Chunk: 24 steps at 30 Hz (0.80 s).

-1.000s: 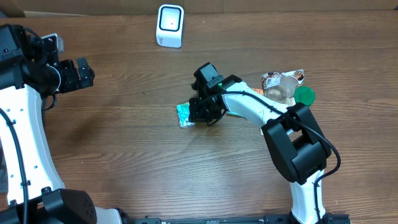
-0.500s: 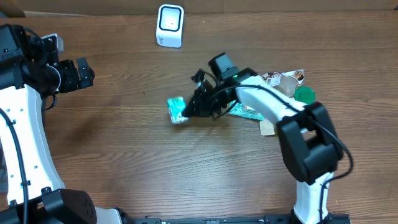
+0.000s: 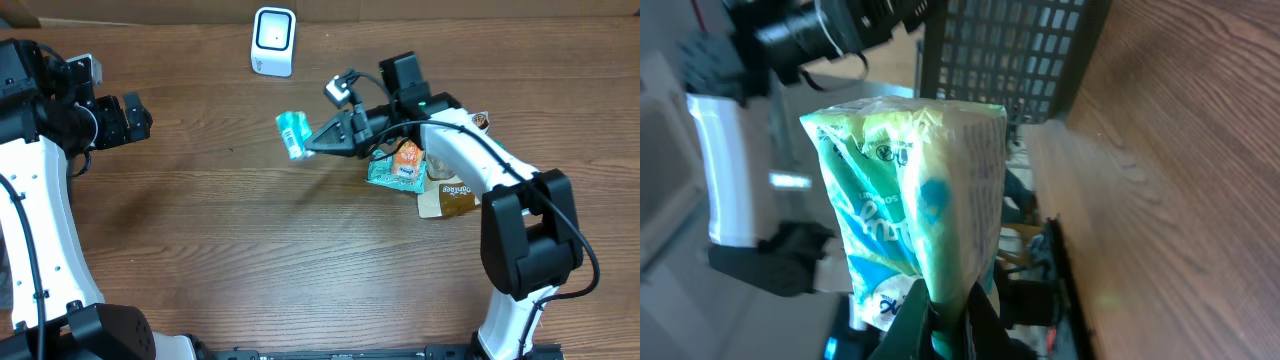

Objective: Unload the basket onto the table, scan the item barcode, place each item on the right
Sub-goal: 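Lift the blue tissue pack and swing it toward the scanner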

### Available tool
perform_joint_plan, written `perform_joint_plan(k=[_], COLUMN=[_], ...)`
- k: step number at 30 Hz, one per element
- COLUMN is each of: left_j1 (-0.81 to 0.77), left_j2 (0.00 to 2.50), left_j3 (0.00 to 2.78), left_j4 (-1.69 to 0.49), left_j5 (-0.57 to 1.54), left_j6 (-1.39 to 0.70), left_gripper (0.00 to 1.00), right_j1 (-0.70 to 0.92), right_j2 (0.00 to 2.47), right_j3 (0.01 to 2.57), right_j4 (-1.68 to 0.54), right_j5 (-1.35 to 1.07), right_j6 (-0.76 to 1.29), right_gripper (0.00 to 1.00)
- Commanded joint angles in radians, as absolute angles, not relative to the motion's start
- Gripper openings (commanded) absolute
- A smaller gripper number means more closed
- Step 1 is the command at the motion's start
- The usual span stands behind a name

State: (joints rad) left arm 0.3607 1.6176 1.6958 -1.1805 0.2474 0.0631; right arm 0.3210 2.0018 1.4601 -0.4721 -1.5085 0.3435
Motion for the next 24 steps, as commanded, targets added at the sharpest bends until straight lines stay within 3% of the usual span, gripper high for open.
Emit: perform_joint_plan(k=[1, 8, 13, 24], left_j1=[0.360, 0.360, 0.360, 0.360], left_j2=[1.610, 1.610, 1.610, 1.610], left_j3=[1.695, 1.695, 1.695, 1.695], left_j4=[-1.177, -1.177, -1.177, -1.177], left_j5=[0.252, 0.252, 0.252, 0.252], left_j6=[0.090, 0.090, 0.090, 0.090], left_gripper=[0.99, 1.00, 1.00, 1.00], right_j1=[0.288, 0.274, 0.279, 0.382], right_j2=[1.947, 1.861, 1.832, 1.832], right_j3=[1.456, 1.455, 1.455, 1.470], right_j4=[-0.472, -0.476, -0.508, -0.744], right_j5=[-1.569, -1.568, -1.427, -0.751], right_j6=[0.411, 0.416, 0.416, 0.384], right_gripper=[0.04, 0.04, 0.04, 0.04])
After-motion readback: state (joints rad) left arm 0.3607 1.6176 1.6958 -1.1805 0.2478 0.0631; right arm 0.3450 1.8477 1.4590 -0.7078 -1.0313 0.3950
